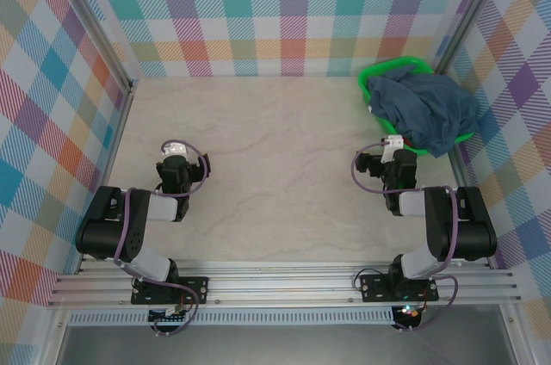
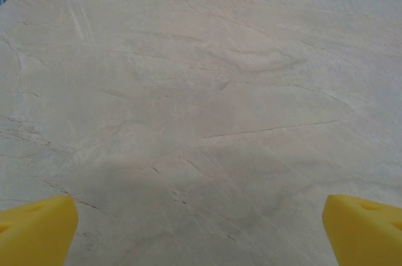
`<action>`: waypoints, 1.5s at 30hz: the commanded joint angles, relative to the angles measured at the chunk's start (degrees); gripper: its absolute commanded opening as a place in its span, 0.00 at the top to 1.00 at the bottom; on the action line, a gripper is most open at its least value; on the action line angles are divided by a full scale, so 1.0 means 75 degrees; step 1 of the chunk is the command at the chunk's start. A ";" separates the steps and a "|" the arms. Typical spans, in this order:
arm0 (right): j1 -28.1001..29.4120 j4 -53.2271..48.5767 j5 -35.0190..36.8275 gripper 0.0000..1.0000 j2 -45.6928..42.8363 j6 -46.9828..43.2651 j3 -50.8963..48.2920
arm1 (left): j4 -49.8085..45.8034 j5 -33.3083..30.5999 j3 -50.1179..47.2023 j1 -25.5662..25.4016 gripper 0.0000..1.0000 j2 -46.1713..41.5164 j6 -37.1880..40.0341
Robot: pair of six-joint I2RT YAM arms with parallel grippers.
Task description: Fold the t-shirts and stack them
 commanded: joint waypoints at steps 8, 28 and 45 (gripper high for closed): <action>0.0644 -0.1062 0.0618 0.00 -0.1675 -0.0651 0.0229 | -0.1041 -0.0879 0.0257 -0.0255 0.00 -0.1426 0.0247; -0.1325 -1.2811 -0.0027 0.19 0.1910 0.4225 1.0625 | -0.9321 0.3267 0.8229 -0.1034 0.00 -0.0940 -0.4266; -0.1717 -1.1999 -0.0828 0.82 0.3562 0.3917 1.0646 | -0.9660 0.3293 0.7889 -0.2286 0.06 -0.1360 -0.4261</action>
